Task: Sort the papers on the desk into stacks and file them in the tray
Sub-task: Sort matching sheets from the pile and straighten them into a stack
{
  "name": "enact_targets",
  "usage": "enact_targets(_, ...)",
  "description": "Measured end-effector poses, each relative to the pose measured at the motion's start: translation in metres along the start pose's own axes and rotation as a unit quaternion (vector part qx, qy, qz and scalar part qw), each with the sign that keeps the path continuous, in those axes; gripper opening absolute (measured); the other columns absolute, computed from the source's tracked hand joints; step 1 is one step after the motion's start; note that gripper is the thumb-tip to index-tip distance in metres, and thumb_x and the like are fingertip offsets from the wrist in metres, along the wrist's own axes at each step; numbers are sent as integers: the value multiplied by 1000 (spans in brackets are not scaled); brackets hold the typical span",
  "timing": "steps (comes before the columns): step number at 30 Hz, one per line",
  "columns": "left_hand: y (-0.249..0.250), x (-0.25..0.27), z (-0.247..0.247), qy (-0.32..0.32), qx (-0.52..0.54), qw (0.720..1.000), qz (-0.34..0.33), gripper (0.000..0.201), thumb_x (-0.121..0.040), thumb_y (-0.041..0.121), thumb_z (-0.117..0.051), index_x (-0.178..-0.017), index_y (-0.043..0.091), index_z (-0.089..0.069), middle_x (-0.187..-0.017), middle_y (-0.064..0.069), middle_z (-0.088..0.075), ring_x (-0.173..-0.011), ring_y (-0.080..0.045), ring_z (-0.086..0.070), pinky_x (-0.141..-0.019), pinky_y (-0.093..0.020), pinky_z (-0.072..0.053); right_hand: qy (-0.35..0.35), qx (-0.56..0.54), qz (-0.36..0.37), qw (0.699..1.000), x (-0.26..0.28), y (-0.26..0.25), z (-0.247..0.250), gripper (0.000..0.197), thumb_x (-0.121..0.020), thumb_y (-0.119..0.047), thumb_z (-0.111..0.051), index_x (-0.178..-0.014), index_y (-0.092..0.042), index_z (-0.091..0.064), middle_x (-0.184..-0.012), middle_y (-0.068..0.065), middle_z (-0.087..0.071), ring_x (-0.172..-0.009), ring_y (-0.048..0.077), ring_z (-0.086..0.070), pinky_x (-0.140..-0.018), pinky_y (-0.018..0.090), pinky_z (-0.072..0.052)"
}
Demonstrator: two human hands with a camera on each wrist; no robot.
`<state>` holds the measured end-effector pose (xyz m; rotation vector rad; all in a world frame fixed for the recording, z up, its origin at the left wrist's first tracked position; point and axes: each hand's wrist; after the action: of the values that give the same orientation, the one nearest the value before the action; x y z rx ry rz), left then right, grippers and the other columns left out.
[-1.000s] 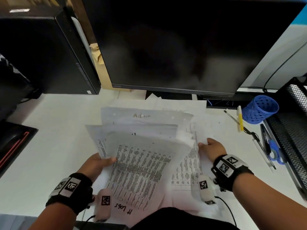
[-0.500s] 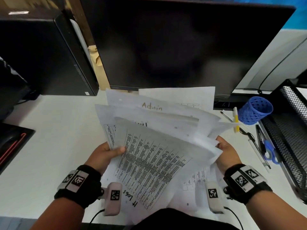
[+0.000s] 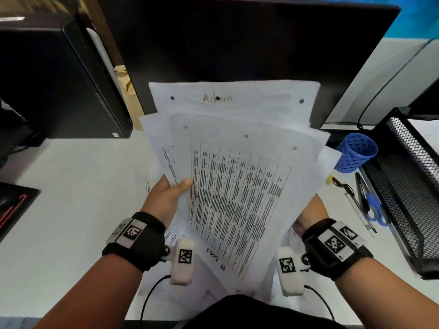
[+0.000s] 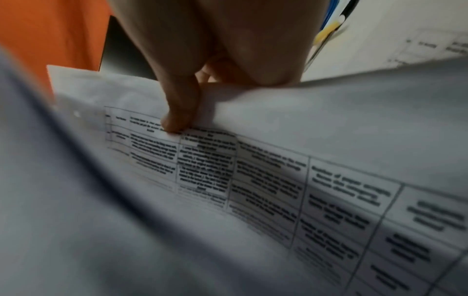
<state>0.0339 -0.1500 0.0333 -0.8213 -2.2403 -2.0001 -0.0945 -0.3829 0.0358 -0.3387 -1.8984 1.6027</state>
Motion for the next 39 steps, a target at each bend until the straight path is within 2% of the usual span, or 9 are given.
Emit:
enact_targets(3,-2,-3,4,68,-119,989,-49,55,-85,19,-68,-132,17,-39,-119,9,-56,-113,-10,-53,-96,-29,-41,-29,-24,-27,999,3,0,-11,34,-91,-1,-50,-72,-18,-72,-72,6,-72,-70,22,-68,-62,34,-54)
enact_targets(5,-4,-2,14,111,-154,980,-62,52,-84,13,-67,-124,28,-37,-103,9,-61,-101,-14,-59,-89,-27,-43,-73,-30,-39,996,4,3,-17,24,-94,-11,-51,-90,-16,-74,-90,8,-75,-82,22,-71,-73,38,-56)
enact_targets(8,-7,7,36,122,-226,964,-71,39,-88,12,-63,-121,29,-50,-99,9,-65,-97,-16,-62,-85,-29,-44,-47,3,-122,991,-6,17,-14,41,-97,-43,-41,-94,-12,-68,-87,9,-70,-76,23,-65,-73,36,-51)
enact_targets(10,-8,15,53,137,-266,952,-68,28,-91,12,-59,-116,23,-58,-102,2,-63,-96,-19,-58,-81,-28,-41,-36,99,-159,982,-16,31,-7,29,-97,-35,-44,-90,-16,-66,-93,10,-69,-76,20,-61,-73,33,-48)
enact_targets(17,-39,18,117,226,-275,934,8,31,-91,8,-57,-121,13,-58,-105,-11,-64,-90,-25,-58,-79,-32,-42,-73,413,-101,902,-23,67,-17,40,-87,-23,-62,-126,-17,-56,-121,4,-62,-98,16,-58,-84,21,-41)
enact_targets(23,-68,14,136,260,-256,930,49,31,-89,12,-59,-120,15,-59,-110,-15,-66,-101,-35,-61,-96,-50,-46,-39,607,-78,790,-30,67,-29,67,-79,-41,-66,-138,-27,-37,-136,7,-43,-123,28,-43,-100,44,-43)
enact_targets(27,-75,16,133,271,-263,924,65,32,-90,11,-58,-122,10,-58,-110,-17,-65,-103,-36,-60,-95,-46,-45,-87,542,-142,824,-36,70,-22,54,-80,-26,-72,-125,-16,-45,-126,6,-57,-105,22,-57,-94,32,-47)
enact_targets(33,-74,17,131,279,-265,917,101,30,-91,16,-57,-119,5,-55,-115,-17,-61,-107,-35,-57,-96,-43,-41,-71,573,-156,801,-43,56,-1,22,-94,-28,-50,-106,-9,-53,-108,9,-55,-100,24,-54,-81,27,-40)
enact_targets(39,-68,16,139,262,-234,928,119,38,-90,24,-61,-120,3,-54,-123,-16,-60,-113,-33,-55,-99,-40,-40,-18,555,-198,808,-34,53,8,42,-95,-28,-47,-127,-1,-51,-131,17,-54,-122,31,-50,-93,28,-40)
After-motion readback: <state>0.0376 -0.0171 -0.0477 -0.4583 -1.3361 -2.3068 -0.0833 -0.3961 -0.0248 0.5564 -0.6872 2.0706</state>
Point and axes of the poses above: each hand's wrist, its own x-axis away from the middle knuckle, its own z-axis out of the back of the hand, y = z × x
